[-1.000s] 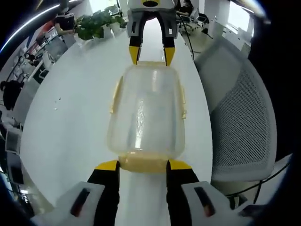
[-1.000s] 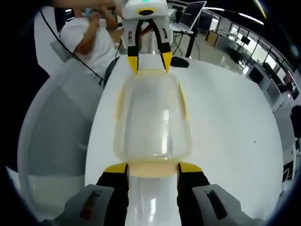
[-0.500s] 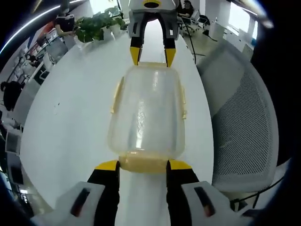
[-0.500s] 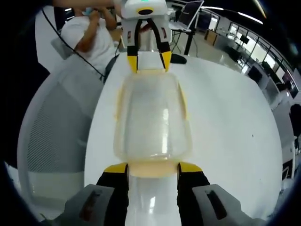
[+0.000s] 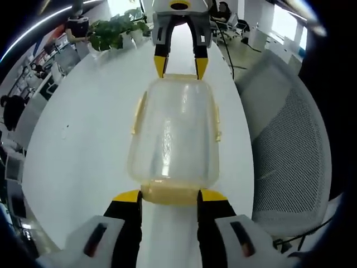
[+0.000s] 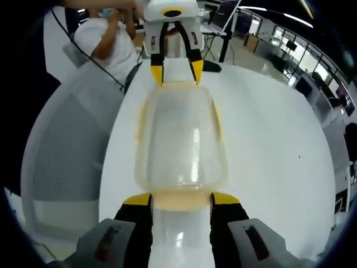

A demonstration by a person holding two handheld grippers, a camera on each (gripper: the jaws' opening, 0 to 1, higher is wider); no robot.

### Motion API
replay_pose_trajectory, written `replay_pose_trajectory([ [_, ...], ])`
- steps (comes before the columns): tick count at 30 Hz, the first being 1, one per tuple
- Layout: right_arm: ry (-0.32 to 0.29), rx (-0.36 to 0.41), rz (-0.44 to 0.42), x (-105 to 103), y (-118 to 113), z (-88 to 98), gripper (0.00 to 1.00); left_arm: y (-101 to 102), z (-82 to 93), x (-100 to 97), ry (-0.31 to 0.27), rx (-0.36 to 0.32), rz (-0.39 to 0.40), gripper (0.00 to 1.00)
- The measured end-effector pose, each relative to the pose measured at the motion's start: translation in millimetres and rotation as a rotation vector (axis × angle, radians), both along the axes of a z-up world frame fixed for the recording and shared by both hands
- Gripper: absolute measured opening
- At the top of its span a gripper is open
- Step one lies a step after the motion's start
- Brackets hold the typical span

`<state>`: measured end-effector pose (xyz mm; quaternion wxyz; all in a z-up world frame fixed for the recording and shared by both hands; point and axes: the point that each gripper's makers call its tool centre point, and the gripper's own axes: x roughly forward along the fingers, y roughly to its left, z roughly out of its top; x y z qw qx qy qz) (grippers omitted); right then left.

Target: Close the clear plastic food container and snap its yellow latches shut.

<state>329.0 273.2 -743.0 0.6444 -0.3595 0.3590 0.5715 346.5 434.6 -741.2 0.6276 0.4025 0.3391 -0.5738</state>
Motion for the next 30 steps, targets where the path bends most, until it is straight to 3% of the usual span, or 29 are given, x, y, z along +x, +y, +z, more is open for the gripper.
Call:
replay_pose_trajectory([
  [30,-0.007,-0.042,-0.013,2.8,-34.0,-12.9,0.38,-34.0,-12.7,3.6,-0.016,0.007,0.001,0.37],
])
